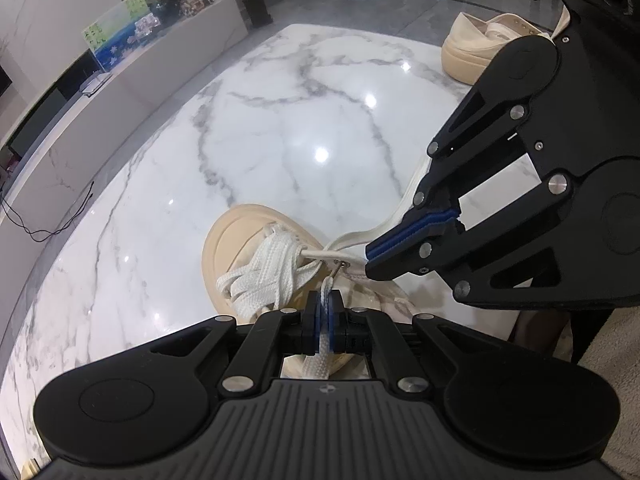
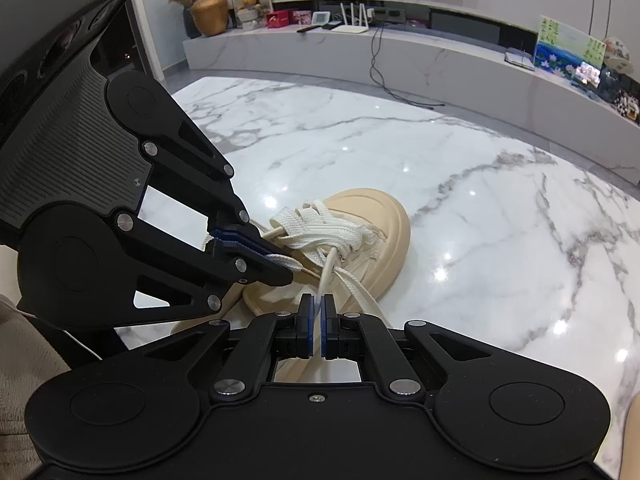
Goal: Lace up shoes with both hands
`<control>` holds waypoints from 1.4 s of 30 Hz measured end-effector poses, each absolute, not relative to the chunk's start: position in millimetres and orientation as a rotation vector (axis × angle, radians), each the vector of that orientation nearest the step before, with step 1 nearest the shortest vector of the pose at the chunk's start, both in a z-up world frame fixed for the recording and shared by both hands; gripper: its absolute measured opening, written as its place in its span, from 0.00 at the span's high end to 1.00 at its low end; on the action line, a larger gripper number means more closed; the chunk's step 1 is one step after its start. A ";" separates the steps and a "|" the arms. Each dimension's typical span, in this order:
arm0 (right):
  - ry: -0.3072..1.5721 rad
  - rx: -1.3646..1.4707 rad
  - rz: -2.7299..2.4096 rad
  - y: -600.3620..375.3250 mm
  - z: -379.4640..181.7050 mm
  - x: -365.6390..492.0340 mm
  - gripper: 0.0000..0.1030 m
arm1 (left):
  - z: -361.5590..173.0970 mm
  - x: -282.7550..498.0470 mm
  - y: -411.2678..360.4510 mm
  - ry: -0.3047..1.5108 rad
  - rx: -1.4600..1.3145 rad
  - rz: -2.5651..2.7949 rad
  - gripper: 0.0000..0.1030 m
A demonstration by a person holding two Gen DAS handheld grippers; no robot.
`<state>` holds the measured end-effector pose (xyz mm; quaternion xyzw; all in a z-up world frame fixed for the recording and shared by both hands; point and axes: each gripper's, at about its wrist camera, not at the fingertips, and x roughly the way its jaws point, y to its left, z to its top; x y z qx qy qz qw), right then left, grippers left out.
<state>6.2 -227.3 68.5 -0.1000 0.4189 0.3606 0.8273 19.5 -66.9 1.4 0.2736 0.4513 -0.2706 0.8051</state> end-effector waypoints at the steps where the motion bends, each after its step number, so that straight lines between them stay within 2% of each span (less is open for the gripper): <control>1: 0.889 -0.214 0.768 -227.3 68.6 6.1 0.98 | 0.9 20.0 -66.8 0.968 0.587 -0.578 0.97; 16: 0.843 -0.224 0.800 -239.1 80.8 7.6 0.98 | -2.3 23.8 -72.3 0.949 0.572 -0.617 0.97; 30: 0.677 -0.771 0.982 -220.5 64.1 4.3 0.97 | -5.6 29.9 -77.5 0.952 0.602 -0.636 0.97; 42: 0.629 -0.915 1.087 -211.9 60.5 6.2 0.97 | -7.9 34.1 -80.5 0.956 0.624 -0.641 0.97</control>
